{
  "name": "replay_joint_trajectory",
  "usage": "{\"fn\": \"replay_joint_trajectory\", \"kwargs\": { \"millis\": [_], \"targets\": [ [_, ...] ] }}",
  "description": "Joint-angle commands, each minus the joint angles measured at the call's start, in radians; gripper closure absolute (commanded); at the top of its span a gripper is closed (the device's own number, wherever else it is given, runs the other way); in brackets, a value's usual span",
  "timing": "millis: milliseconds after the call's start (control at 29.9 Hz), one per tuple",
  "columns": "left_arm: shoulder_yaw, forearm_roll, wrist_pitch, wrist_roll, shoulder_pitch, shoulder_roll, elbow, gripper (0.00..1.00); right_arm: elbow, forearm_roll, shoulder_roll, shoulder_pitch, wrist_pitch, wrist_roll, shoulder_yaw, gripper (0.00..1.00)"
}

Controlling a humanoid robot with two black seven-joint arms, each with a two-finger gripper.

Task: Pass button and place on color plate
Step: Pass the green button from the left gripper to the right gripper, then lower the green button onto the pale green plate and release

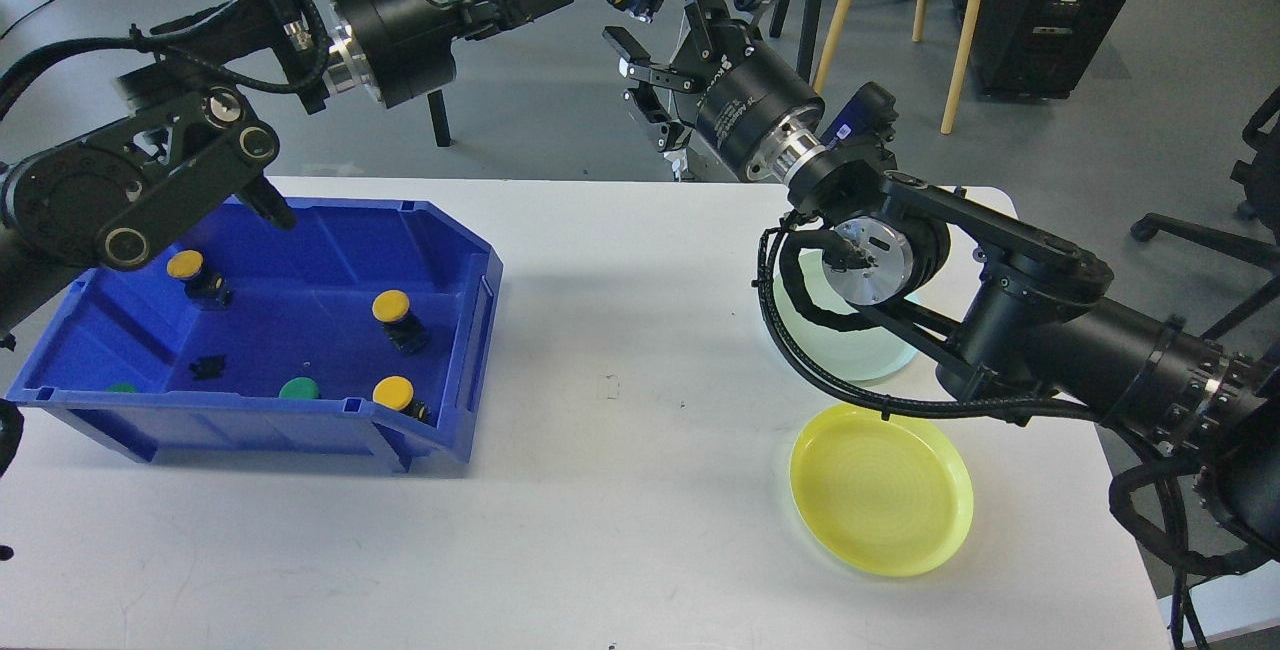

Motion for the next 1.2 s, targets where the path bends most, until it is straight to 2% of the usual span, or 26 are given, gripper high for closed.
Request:
{"fn": "replay_joint_trajectory", "kwargs": {
  "millis": [0,267,367,401,434,501,534,568,668,868,1002,1169],
  "targets": [
    [0.000,0.000,-0.001,0.000,0.000,-0.004,0.000,0.79,0.002,-0.001,0.000,0.001,0.006,-0.006,0.001,0.57],
    [-0.002,0.000,-0.002,0.000,-0.001,-0.010,-0.002,0.79,0.002,-0.006,0.000,0.001,0.012,-0.007,-0.001,0.77],
    [-0.002,0.000,-0.002,0.000,-0.001,-0.010,-0.002,0.77,0.002,-0.006,0.000,0.004,0.014,-0.007,-0.001,0.79],
    [-0.002,0.000,-0.001,0.000,-0.001,-0.010,-0.002,0.73,0.002,-0.006,0.000,0.005,0.014,-0.007,-0.001,0.79],
    [-0.006,-0.002,0.001,0.000,-0.001,-0.010,-0.002,0.65,0.002,-0.006,0.000,0.005,0.014,-0.009,-0.001,0.79],
    [-0.017,-0.003,0.005,0.000,-0.001,-0.012,-0.002,0.41,0.002,-0.006,0.000,0.005,0.020,-0.009,-0.001,0.79],
    [-0.017,-0.005,0.007,0.000,-0.001,-0.010,-0.002,0.21,0.002,-0.006,0.000,0.005,0.020,-0.008,-0.001,0.79],
    [-0.020,-0.008,0.010,0.000,-0.001,-0.012,-0.002,0.05,0.002,-0.006,0.000,0.005,0.020,-0.007,-0.001,0.79],
    [-0.015,-0.017,0.002,0.000,-0.001,-0.009,0.000,0.01,0.002,-0.006,0.000,0.005,0.020,-0.007,0.003,0.79],
    [-0.003,-0.017,-0.018,0.000,0.006,0.022,0.001,0.00,0.001,-0.004,-0.020,0.001,0.014,-0.012,0.035,0.79],
    [-0.005,-0.017,-0.053,0.000,0.023,0.094,0.001,0.01,0.001,-0.006,-0.142,-0.028,0.009,-0.029,0.023,0.79],
    [-0.018,-0.023,-0.018,0.000,0.040,0.126,0.001,0.01,0.001,-0.015,-0.267,-0.146,0.011,-0.043,-0.036,0.77]
  ]
}}
